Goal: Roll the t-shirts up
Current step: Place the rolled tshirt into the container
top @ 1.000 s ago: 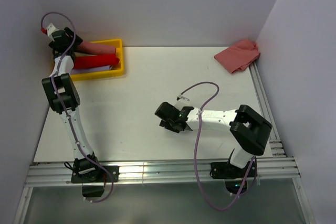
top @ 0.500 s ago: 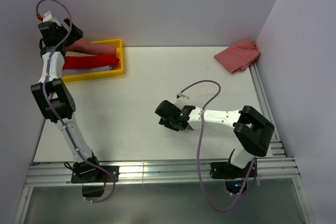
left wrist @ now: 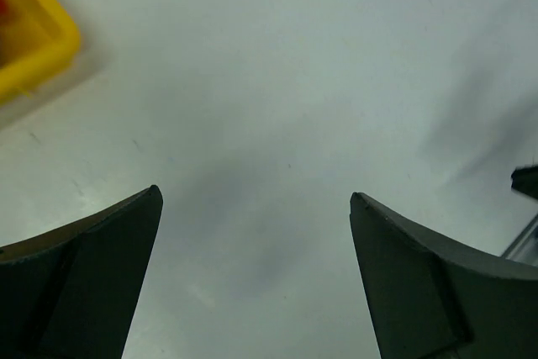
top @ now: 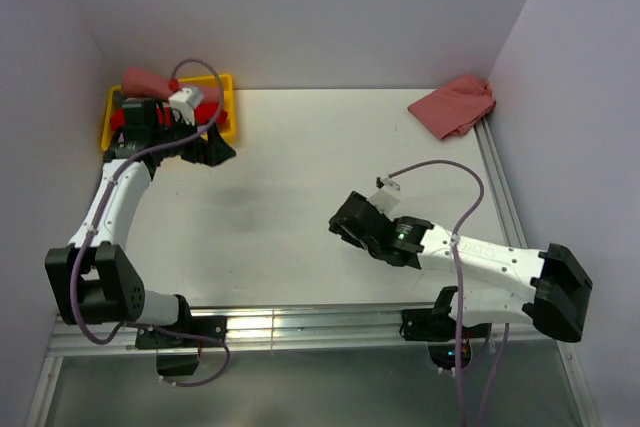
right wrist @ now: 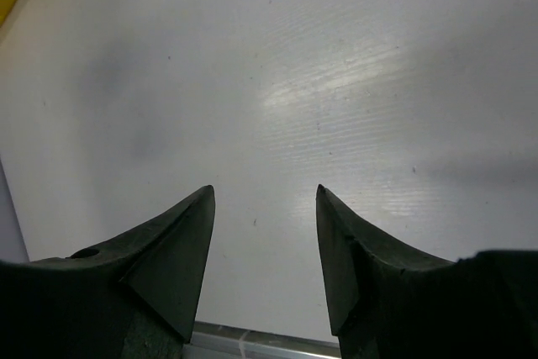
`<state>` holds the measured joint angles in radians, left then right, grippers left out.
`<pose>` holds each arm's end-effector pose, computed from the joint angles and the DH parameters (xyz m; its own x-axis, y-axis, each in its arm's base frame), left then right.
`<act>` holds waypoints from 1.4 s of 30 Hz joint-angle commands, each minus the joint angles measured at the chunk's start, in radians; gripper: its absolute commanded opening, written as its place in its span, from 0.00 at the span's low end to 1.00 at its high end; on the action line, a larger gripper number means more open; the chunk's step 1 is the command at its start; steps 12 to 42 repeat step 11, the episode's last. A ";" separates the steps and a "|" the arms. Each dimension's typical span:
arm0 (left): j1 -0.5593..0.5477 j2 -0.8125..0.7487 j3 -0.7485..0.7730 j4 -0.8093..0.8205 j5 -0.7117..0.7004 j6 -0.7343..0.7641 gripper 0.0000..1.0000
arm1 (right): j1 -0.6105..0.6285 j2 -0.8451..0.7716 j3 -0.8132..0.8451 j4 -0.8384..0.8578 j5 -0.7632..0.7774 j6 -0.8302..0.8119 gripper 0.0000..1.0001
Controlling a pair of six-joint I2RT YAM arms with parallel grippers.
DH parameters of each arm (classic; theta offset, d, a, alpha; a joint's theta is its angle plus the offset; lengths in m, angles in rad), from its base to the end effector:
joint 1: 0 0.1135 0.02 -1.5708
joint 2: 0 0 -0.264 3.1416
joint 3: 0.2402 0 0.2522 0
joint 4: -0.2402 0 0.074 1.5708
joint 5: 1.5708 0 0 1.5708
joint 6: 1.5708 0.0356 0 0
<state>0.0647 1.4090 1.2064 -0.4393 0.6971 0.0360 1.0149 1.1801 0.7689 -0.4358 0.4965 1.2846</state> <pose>0.3115 -0.0027 0.3229 -0.5804 -0.0099 -0.8143 0.4848 0.7992 -0.3553 0.1398 0.1930 0.2358 -0.6684 0.5225 -0.5294 0.2155 0.8172 0.5345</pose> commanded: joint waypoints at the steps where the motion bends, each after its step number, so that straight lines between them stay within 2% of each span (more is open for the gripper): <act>1: -0.037 -0.103 -0.088 -0.107 0.044 0.191 0.99 | 0.005 -0.123 -0.084 0.005 0.085 0.012 0.59; 10: -0.055 -0.289 -0.243 -0.111 0.084 0.217 0.99 | 0.001 -0.276 -0.154 0.025 0.120 -0.036 0.59; 11: -0.057 -0.297 -0.252 -0.105 0.082 0.208 0.99 | 0.001 -0.284 -0.157 0.026 0.128 -0.036 0.62; 42: -0.057 -0.297 -0.252 -0.105 0.082 0.208 0.99 | 0.001 -0.284 -0.157 0.026 0.128 -0.036 0.62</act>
